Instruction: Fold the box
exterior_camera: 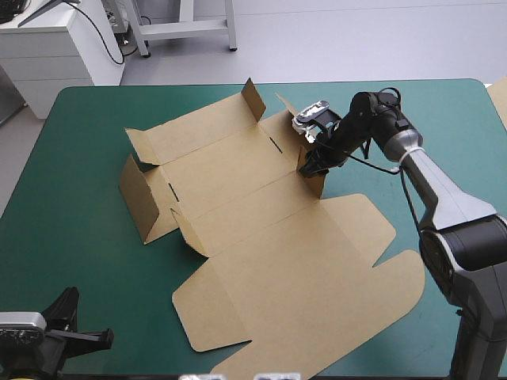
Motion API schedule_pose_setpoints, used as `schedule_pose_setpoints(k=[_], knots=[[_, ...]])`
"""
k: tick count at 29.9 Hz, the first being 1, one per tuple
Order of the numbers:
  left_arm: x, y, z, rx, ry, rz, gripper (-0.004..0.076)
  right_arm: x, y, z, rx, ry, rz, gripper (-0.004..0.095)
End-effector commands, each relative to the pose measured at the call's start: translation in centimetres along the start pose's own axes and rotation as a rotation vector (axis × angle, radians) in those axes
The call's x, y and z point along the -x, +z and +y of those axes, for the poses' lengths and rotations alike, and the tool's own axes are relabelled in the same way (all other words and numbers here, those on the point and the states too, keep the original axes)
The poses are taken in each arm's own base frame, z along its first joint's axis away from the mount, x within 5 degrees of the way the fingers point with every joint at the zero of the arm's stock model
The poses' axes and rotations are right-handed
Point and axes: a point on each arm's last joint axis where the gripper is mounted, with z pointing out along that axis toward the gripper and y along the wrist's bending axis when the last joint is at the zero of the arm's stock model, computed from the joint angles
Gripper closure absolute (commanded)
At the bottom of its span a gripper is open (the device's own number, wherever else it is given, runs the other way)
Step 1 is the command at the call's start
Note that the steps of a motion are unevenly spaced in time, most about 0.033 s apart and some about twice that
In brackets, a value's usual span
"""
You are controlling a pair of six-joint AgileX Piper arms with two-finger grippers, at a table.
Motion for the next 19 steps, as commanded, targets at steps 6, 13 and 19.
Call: schedule_pose_setpoints(k=[6, 13, 19], knots=[[1.2, -0.6, 0.0, 0.0, -0.01, -0.103, 0.0731, 0.6, -1.1, 0.2, 0.004, 0.008, -0.022, 0.0415], [1.2, -0.6, 0.0, 0.0, -0.01, -0.103, 0.0731, 0.2, 0.2, 0.0, 0.029, -0.027, 0.027, 0.0633], [1.2, -0.6, 0.0, 0.0, -0.01, -0.103, 0.0731, 0.3, 0.6, -0.2, 0.023, -0.085, 0.017, 0.0924]])
